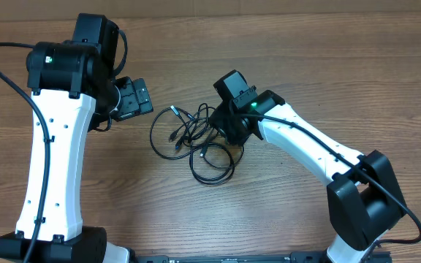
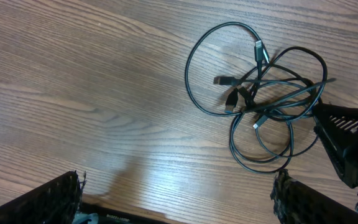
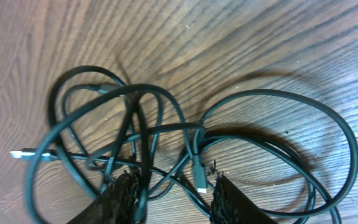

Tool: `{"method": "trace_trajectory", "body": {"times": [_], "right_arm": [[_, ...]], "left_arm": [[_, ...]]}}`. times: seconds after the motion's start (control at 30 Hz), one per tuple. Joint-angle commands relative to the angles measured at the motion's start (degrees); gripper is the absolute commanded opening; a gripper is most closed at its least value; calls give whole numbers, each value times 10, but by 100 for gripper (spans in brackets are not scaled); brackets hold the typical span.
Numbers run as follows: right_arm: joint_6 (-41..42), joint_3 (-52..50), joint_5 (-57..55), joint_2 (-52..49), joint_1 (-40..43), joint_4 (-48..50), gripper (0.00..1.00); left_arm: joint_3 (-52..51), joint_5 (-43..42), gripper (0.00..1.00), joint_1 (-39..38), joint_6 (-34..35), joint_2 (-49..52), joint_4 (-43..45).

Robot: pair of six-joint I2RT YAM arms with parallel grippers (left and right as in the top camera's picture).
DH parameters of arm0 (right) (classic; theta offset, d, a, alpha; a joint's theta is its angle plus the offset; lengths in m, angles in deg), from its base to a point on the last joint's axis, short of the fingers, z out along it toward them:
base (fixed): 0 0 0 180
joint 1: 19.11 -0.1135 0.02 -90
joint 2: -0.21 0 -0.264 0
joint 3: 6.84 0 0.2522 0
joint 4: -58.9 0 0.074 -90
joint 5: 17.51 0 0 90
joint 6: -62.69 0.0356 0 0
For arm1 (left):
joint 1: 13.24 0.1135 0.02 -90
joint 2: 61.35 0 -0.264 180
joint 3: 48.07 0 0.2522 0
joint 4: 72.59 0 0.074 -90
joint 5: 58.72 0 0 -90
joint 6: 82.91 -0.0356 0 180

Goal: Untangle cables
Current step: 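Close the right gripper on cable strands in the tangle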

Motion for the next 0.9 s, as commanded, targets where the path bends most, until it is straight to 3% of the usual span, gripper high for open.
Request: {"method": "trace_trajectory", "body": {"times": [0.0,0.3,0.43,0.47,0.5,0.57,0.6,0.73,0.87], "right_arm": [[2,-8,-5,-8,-1,4,36],[-29,-8,7,-8,-1,3,17],[-60,-7,10,-8,-1,4,13],[-63,-7,10,-8,-1,4,14],[-63,-7,10,-8,-1,4,22],[-63,-7,9,-8,-1,4,54],[-63,-7,6,-8,-1,4,60],[-84,-8,-3,-8,-2,3,63],[-93,-17,-3,-8,-8,7,59]], "left_arm": [[-3,8,100,-4,2,4,-1],[-3,8,100,-4,1,4,-1],[-3,8,100,-4,0,4,-1],[-3,8,100,-4,0,4,-1],[-3,8,100,-4,0,4,-1],[-3,8,100,-4,0,4,-1],[-3,8,100,-4,0,4,-1],[-3,8,100,-4,0,4,-1],[-3,8,100,-4,0,4,-1]]}}
